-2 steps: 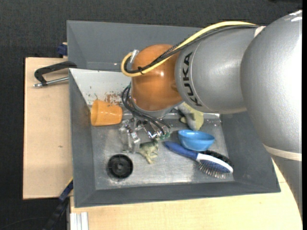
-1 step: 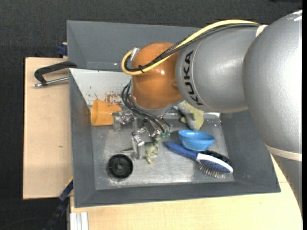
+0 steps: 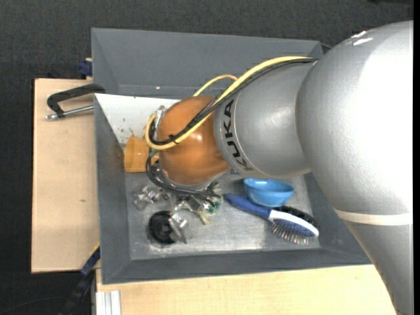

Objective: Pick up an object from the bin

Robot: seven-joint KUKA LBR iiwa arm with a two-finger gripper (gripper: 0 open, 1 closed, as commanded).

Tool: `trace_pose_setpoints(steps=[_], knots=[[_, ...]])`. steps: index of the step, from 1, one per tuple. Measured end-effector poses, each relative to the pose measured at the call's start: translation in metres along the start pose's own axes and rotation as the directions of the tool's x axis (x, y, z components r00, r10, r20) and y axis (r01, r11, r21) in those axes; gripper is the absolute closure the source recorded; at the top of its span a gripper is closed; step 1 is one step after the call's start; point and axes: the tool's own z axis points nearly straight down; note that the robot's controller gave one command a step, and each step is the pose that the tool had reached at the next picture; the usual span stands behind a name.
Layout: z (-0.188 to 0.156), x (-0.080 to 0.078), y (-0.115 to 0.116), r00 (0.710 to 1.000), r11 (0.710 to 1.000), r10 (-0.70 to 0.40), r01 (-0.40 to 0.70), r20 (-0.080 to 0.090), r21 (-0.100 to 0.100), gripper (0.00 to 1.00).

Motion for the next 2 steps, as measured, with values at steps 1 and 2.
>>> trace_pose_setpoints(steps=[1,2], knots=[[-0.005,-0.001,-0.001,1.000,1.000,0.002,-0.002,0.000,0.001,1.00],[-0.102,0.009,-0.014,0.999,1.000,-0.030,0.030,0.016,0.008,1.00]])
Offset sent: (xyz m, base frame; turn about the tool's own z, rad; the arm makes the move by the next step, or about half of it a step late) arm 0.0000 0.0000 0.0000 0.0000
